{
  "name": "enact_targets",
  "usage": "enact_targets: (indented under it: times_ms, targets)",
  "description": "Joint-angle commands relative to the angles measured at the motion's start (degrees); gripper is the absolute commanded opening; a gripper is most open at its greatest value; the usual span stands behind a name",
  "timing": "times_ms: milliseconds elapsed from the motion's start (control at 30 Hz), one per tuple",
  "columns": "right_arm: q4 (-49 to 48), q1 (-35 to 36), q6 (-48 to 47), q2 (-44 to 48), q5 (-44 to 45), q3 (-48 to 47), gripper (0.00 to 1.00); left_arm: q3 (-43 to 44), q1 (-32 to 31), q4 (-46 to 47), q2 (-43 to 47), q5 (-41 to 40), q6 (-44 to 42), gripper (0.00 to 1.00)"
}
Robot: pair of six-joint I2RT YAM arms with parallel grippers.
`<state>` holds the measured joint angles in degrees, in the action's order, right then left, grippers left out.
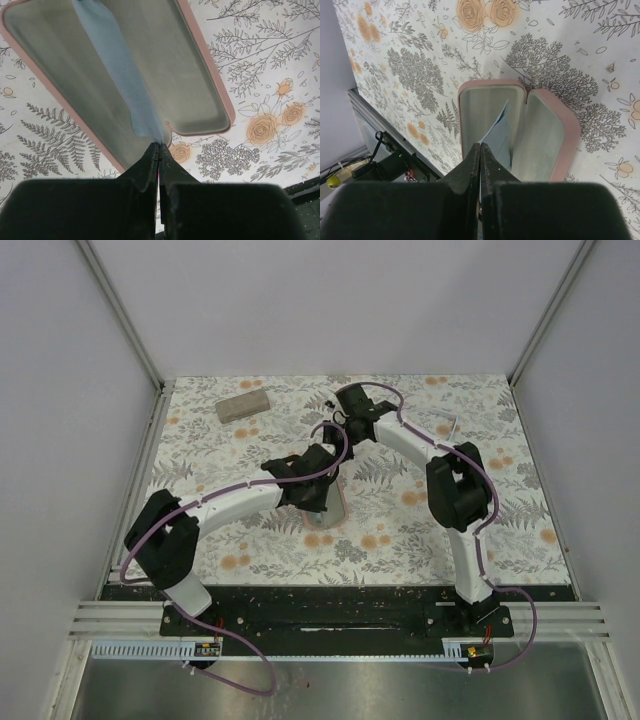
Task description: Organize the sunglasses
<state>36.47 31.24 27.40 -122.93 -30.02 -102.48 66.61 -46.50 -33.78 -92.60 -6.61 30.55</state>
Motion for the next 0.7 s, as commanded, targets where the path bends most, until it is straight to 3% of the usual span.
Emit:
enact_targets:
  times_ms: [0, 667]
  targets:
    - [3.1, 0.4, -2.3, -2.2, 0.8, -4.1, 0.00, 3.8, 0.3, 2.8, -2.8, 1.3, 1.1, 0.00]
    - [10.5, -2.7, -7.3, -7.8, 1.5, -9.7, 0.00, 10.0, 0.4, 6.7, -12.6, 6.3, 3.5, 0.00]
